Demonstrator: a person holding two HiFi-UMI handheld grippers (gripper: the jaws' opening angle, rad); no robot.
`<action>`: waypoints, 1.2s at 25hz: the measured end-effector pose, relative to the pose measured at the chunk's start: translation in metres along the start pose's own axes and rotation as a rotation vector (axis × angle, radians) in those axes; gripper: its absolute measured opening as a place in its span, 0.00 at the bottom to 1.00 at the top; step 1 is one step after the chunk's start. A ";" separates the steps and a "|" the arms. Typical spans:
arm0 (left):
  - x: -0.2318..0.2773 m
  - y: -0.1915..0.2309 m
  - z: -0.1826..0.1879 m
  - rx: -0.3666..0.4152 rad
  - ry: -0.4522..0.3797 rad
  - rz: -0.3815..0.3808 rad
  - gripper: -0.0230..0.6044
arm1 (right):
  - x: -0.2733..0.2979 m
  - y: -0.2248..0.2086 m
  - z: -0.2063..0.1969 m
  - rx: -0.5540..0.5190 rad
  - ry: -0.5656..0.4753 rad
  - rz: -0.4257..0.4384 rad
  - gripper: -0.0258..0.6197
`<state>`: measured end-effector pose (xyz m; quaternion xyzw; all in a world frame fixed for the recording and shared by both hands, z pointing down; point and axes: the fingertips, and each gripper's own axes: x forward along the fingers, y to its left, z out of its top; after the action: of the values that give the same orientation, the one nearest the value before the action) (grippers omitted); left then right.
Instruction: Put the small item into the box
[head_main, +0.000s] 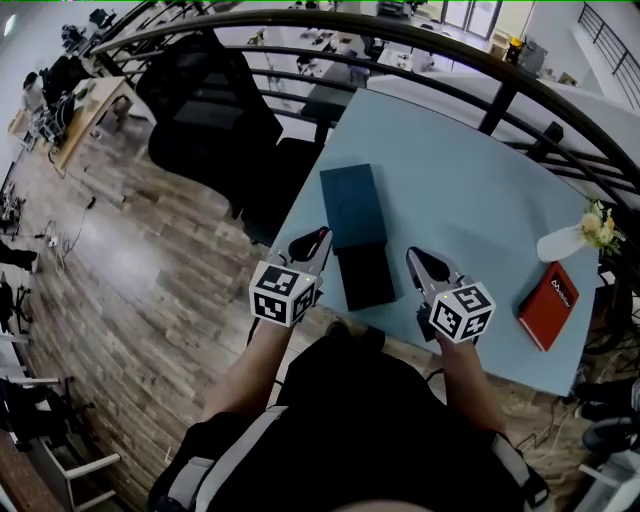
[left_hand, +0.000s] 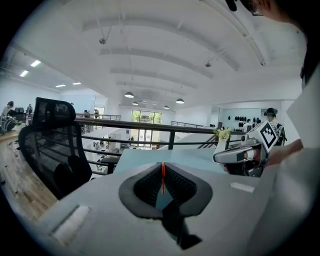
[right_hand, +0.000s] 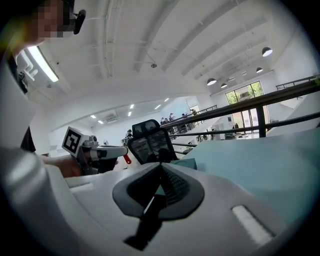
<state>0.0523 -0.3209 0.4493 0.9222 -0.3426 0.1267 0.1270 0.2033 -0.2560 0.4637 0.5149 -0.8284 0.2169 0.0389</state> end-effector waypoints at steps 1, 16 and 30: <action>0.000 0.005 0.000 -0.004 -0.007 -0.007 0.07 | 0.004 0.002 0.001 -0.005 0.003 -0.009 0.04; 0.020 0.058 -0.023 -0.129 -0.013 -0.115 0.07 | 0.041 0.015 -0.008 0.001 0.050 -0.135 0.04; 0.057 0.041 -0.061 -0.229 0.078 -0.046 0.07 | 0.067 -0.025 -0.019 0.013 0.148 -0.014 0.04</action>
<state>0.0575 -0.3656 0.5310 0.9036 -0.3284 0.1195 0.2477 0.1904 -0.3139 0.5077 0.5033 -0.8184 0.2595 0.0981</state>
